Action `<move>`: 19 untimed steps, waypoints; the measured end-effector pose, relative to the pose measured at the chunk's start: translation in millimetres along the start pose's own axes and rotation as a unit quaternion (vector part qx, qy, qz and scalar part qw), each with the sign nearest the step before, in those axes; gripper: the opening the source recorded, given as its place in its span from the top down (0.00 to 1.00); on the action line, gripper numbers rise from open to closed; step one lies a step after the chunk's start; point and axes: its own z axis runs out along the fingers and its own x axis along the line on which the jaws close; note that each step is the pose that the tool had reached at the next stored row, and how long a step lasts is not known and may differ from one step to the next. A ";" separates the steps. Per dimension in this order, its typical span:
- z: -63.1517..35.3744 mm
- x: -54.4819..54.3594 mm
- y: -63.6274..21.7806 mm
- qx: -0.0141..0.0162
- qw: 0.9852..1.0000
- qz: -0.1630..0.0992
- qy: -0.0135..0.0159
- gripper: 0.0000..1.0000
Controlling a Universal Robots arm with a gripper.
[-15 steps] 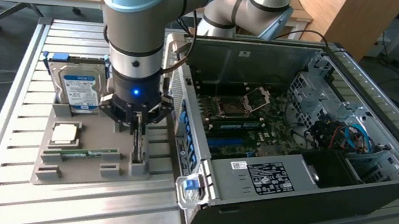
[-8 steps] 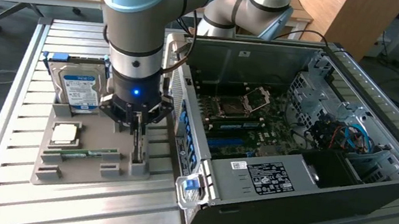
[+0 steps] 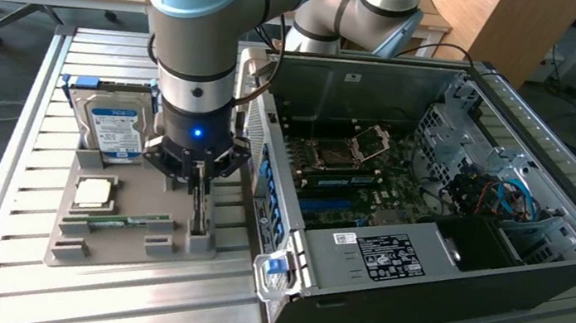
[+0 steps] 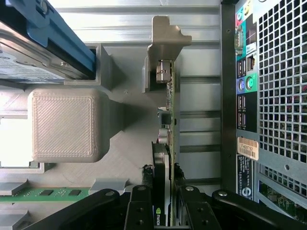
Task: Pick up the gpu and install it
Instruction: 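Pick up the gpu and move the gpu toward the slot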
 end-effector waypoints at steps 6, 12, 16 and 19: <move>-1.4 -0.1 0.1 0.000 1.000 0.000 0.000 0.73; -9.8 -0.2 0.4 0.000 1.000 0.000 0.000 0.73; -16.4 -0.4 0.8 0.000 1.000 0.000 0.000 0.73; -22.4 -0.5 1.0 0.000 1.000 0.000 0.000 0.73</move>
